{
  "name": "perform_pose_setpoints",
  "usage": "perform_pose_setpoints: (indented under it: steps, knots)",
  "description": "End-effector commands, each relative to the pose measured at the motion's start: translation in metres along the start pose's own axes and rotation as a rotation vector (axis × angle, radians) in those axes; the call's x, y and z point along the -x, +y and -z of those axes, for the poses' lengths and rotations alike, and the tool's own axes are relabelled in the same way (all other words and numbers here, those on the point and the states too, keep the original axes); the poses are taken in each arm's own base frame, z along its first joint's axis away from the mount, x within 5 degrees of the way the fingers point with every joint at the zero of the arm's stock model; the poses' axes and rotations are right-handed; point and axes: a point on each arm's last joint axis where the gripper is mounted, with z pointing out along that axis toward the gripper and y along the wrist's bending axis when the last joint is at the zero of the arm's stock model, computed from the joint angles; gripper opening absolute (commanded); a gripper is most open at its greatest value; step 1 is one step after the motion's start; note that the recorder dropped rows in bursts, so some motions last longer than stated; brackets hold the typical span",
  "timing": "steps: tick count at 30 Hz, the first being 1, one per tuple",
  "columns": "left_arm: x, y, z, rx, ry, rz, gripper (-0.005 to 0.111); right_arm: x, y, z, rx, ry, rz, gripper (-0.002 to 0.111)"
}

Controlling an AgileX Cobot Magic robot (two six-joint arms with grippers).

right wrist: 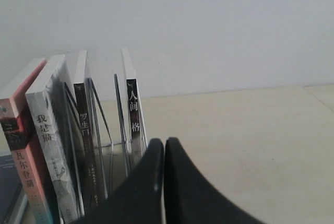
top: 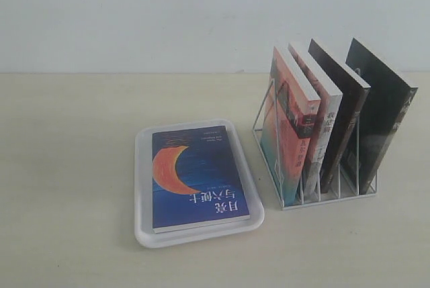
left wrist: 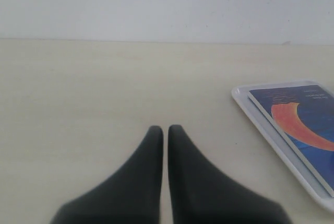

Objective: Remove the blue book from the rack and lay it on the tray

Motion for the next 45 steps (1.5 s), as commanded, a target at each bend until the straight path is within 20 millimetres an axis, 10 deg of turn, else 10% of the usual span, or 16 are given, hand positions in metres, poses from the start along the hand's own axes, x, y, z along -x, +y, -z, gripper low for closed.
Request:
perform_pose_setpoints:
  steps: [1,14,45]
  knots:
    - [0.001,0.0,0.0,-0.002,-0.009,0.011,0.004,-0.002,0.0,0.0,0.002,0.023,0.05,0.0]
    - [0.001,0.0,0.0,-0.002,-0.009,0.011,0.004,-0.035,-0.003,-0.002,-0.005,0.205,0.078,0.0]
    - [0.001,0.0,0.0,-0.002,-0.009,0.011,0.004,-0.035,-0.003,-0.002,-0.004,0.201,0.092,0.0]
